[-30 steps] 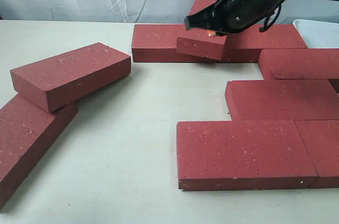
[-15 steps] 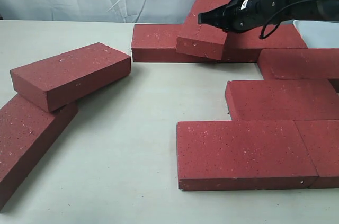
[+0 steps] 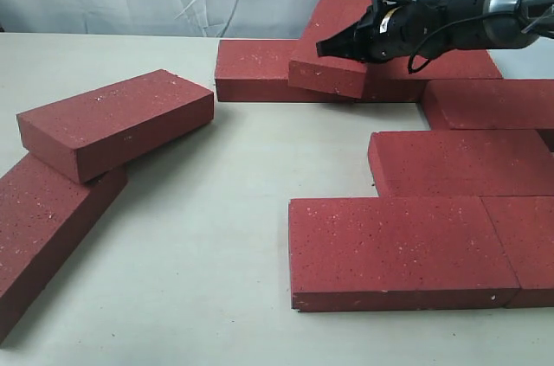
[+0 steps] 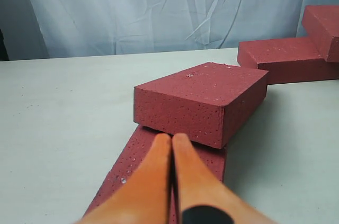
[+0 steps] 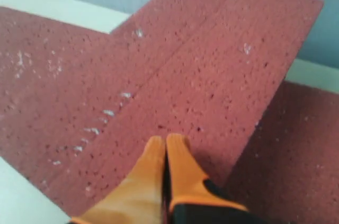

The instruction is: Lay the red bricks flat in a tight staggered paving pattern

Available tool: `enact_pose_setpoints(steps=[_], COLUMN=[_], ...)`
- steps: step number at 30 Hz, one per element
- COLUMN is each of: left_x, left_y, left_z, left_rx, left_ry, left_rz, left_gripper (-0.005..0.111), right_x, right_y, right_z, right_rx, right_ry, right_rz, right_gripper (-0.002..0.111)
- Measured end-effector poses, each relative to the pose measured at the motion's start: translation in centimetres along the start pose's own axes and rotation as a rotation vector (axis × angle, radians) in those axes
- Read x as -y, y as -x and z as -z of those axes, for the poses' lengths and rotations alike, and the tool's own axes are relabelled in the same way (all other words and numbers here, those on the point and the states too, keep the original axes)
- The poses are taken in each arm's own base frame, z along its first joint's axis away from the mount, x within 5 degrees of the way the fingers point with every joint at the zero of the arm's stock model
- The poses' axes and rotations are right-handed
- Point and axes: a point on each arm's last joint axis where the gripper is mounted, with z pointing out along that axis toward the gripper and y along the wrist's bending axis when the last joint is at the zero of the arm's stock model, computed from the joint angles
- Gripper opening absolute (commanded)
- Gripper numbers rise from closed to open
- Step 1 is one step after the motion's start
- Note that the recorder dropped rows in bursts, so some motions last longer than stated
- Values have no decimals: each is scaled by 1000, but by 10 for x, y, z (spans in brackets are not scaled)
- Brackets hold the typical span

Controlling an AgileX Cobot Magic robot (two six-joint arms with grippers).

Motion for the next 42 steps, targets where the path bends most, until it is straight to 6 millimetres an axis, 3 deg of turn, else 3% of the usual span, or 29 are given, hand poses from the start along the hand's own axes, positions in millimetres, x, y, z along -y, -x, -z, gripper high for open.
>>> enact_pose_setpoints(steps=[7, 14, 16, 19, 24, 28, 32, 34, 42], left_x=[0, 0, 0, 0, 0, 0, 0, 0, 0], left_y=[0, 0, 0, 0, 0, 0, 0, 0, 0], left_z=[0, 0, 0, 0, 0, 0, 0, 0, 0], left_rx=[0, 0, 0, 0, 0, 0, 0, 0, 0], left_ry=[0, 0, 0, 0, 0, 0, 0, 0, 0], left_rz=[0, 0, 0, 0, 0, 0, 0, 0, 0], left_gripper=[0, 0, 0, 0, 0, 0, 0, 0, 0], right_x=[-11, -73, -88, -90, -65, -18, 19, 28, 26], right_y=[-4, -5, 3, 23, 57, 63, 54, 47, 29], right_z=[0, 6, 16, 37, 73, 75, 56, 42, -16], right_rx=[-77, -155, -161, -124, -20, -3, -5, 11, 142], right_ry=[20, 119, 145, 159, 117, 28, -36, -49, -33], right_rz=[-78, -22, -7, -15, 0, -42, -89, -101, -94], right_gripper=[-1, -1, -1, -1, -1, -1, -1, -1, -1])
